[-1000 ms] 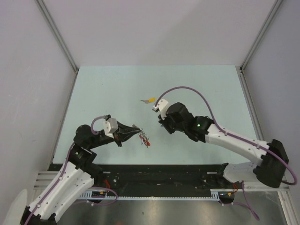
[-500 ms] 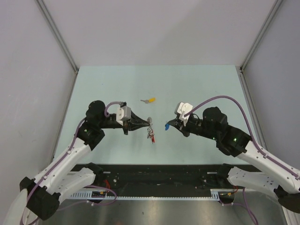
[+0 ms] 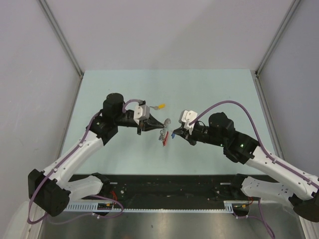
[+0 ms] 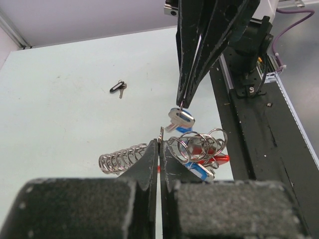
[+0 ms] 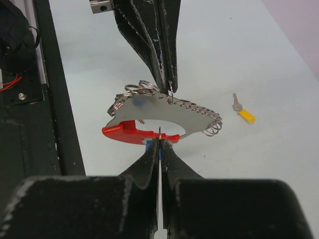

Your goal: Put the keys on the keyring

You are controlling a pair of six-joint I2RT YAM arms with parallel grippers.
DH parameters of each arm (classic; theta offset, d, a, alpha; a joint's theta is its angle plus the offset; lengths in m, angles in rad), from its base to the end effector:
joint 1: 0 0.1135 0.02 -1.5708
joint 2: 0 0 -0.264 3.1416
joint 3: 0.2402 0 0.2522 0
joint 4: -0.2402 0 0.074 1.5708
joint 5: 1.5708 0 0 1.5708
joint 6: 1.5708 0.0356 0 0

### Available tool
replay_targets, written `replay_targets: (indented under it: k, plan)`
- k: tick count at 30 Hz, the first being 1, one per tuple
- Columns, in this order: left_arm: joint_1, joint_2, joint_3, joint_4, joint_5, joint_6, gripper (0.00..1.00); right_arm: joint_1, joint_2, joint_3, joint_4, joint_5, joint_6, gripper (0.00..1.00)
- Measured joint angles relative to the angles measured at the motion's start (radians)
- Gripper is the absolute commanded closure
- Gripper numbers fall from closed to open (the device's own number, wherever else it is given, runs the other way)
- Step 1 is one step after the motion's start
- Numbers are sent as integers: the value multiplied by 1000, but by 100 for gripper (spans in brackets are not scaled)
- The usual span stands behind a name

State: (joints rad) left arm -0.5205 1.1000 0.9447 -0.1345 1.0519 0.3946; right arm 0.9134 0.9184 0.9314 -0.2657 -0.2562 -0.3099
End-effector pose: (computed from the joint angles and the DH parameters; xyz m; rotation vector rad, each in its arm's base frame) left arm 0.1923 -0.1459 0.3440 1.3975 1.1889 -1.0546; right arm 0.1205 0.1709 0.3593 -1.2174 1.4132 0.6555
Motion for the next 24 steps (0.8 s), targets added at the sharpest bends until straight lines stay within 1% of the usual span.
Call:
replay_targets:
  k: [6, 15, 24]
  plan:
    - [-1, 0, -7, 32, 10, -14, 99, 29, 21, -18, 42, 50, -12, 100]
    - [-1, -23, -107, 184, 34, -125, 100, 47, 20, -39, 94, 112, -26, 100]
    - [-1, -30, -134, 270, 37, -182, 100, 55, 20, -45, 114, 117, -32, 100]
